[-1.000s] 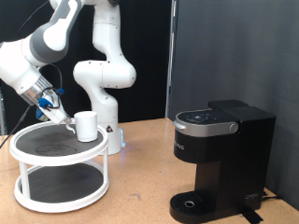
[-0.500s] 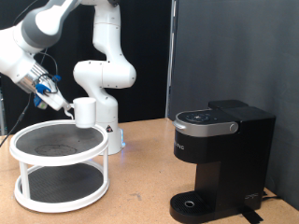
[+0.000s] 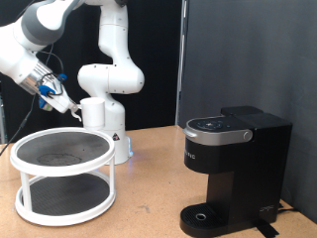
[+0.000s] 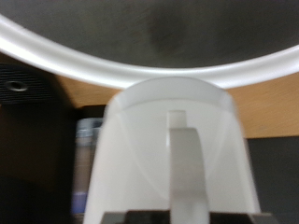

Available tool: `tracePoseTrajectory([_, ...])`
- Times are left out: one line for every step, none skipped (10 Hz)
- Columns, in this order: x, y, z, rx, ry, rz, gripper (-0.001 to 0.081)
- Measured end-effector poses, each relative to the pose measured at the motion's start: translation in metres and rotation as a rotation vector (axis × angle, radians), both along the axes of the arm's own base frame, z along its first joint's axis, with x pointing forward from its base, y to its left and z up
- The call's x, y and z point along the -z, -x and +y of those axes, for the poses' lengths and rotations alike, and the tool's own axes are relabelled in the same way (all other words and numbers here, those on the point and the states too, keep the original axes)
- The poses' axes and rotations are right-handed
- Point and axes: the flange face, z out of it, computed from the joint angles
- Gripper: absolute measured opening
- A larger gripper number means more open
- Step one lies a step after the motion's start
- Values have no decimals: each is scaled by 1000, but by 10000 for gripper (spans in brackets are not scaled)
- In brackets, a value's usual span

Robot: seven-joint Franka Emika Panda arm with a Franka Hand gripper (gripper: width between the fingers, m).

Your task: Make a cup of coffee with the keurig machine

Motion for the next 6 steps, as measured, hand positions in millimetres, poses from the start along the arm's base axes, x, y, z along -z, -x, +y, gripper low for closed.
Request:
tracePoseTrajectory([3,-14,12,73,-10,1,0])
tracePoseTrajectory([5,-29,24,153,-16,-17,0])
tracePoseTrajectory([7,-43,36,225,-15,-34,0])
tracePoseTrajectory([9,-55,48,272,-9,-45,0])
tracePoseTrajectory([10,-67,61,297,-1,-50,0])
tracePoseTrajectory([12,-77,75,302,7,-56,0])
